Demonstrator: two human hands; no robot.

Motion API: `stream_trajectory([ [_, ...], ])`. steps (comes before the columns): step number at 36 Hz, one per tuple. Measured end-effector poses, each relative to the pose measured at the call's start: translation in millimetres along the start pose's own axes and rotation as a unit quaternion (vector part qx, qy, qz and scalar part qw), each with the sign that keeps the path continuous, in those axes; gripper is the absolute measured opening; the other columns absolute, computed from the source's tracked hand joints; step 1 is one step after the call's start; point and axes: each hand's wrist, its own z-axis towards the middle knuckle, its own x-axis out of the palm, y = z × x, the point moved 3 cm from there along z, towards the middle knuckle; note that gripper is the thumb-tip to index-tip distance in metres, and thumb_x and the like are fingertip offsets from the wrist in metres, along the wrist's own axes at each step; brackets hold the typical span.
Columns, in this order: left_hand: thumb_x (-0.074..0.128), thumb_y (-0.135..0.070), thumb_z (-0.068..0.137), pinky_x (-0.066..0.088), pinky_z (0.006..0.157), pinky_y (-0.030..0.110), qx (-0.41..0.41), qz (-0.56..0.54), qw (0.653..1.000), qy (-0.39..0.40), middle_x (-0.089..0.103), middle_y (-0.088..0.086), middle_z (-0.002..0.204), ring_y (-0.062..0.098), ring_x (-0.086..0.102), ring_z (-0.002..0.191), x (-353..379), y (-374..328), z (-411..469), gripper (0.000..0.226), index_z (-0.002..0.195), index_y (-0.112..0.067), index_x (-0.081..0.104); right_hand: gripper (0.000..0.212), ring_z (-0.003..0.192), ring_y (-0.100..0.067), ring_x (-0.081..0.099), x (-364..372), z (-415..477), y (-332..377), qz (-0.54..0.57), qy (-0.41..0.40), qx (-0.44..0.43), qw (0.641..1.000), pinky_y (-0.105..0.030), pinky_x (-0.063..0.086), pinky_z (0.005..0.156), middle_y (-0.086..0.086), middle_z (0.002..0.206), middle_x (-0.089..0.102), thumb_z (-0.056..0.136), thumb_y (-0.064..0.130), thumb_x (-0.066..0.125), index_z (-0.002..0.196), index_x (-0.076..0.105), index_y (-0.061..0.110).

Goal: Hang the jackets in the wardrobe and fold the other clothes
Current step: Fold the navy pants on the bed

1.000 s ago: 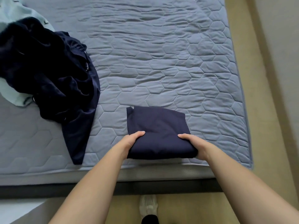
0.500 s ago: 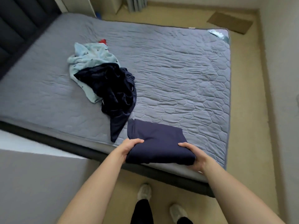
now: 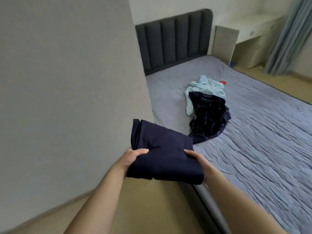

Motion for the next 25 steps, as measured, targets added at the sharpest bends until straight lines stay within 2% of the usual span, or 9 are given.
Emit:
stream_trajectory([
  [2,0.065,-0.010,0.085,0.055,0.074,0.039,0.027,-0.031,0.998,-0.045,0.074,0.012,0.095,0.032,0.070,0.089,-43,0,-33,0.020,0.105,-0.010,0.065,0.044,0.081,-0.025,0.072,48,7,-4,-0.054,0.039,0.010,0.998,-0.035,0.050,0.073,-0.014,0.097,0.073,0.073,0.023,0.069,0.111,0.063,0.002],
  [5,0.066,-0.012,0.084,0.056,0.071,0.036,0.062,-0.076,0.989,-0.113,0.074,0.006,0.097,0.027,0.071,0.089,-105,11,-93,0.023,0.107,-0.017,0.065,0.049,0.084,-0.024,0.072,124,7,-20,-0.135,0.102,0.012,0.985,-0.032,0.053,0.069,-0.013,0.099,0.073,0.072,0.024,0.071,0.116,0.062,0.005],
  [8,0.068,-0.017,0.082,0.056,0.072,0.036,0.092,-0.117,0.973,-0.175,0.074,0.004,0.099,0.025,0.071,0.090,-164,32,-164,0.026,0.109,-0.019,0.066,0.050,0.091,-0.025,0.071,203,-5,-55,-0.205,0.183,0.007,0.962,-0.031,0.055,0.067,-0.012,0.108,0.071,0.077,0.026,0.069,0.123,0.059,0.009],
  [11,0.076,-0.021,0.072,0.058,0.064,0.031,0.116,-0.168,0.950,-0.237,0.074,0.001,0.100,0.021,0.071,0.088,-215,67,-245,0.035,0.106,-0.023,0.068,0.055,0.101,-0.028,0.068,279,-26,-107,-0.235,0.276,-0.011,0.932,-0.032,0.056,0.070,-0.012,0.120,0.066,0.082,0.021,0.066,0.134,0.050,0.013],
  [13,0.080,-0.022,0.067,0.058,0.064,0.029,0.132,-0.212,0.928,-0.278,0.073,0.002,0.106,0.021,0.071,0.093,-247,95,-301,0.043,0.108,-0.024,0.069,0.058,0.102,-0.027,0.068,327,-47,-148,-0.251,0.331,-0.024,0.909,-0.031,0.057,0.070,-0.011,0.120,0.066,0.080,0.020,0.068,0.134,0.049,0.016],
  [18,0.085,-0.039,0.060,0.057,0.073,0.036,0.162,-0.370,0.849,-0.339,0.070,0.006,0.113,0.024,0.068,0.102,-316,160,-442,0.047,0.104,-0.023,0.075,0.059,0.109,-0.029,0.064,430,-107,-269,-0.268,0.472,0.001,0.840,-0.035,0.055,0.078,-0.011,0.126,0.063,0.079,0.015,0.063,0.135,0.047,0.016],
  [21,0.077,-0.041,0.068,0.058,0.070,0.031,0.201,-0.385,0.813,-0.388,0.070,0.005,0.114,0.021,0.068,0.102,-349,184,-524,0.039,0.103,-0.023,0.075,0.057,0.109,-0.030,0.064,484,-145,-346,-0.257,0.530,0.048,0.807,-0.036,0.056,0.078,-0.013,0.128,0.061,0.081,0.012,0.061,0.136,0.047,0.015],
  [25,0.074,-0.031,0.074,0.052,0.087,0.039,0.226,-0.373,0.759,-0.484,0.066,0.007,0.121,0.026,0.064,0.109,-388,219,-625,0.054,0.125,-0.017,0.063,0.059,0.111,-0.030,0.063,548,-190,-438,-0.266,0.547,0.140,0.781,-0.040,0.055,0.080,-0.013,0.132,0.058,0.083,0.020,0.062,0.140,0.044,0.016],
])
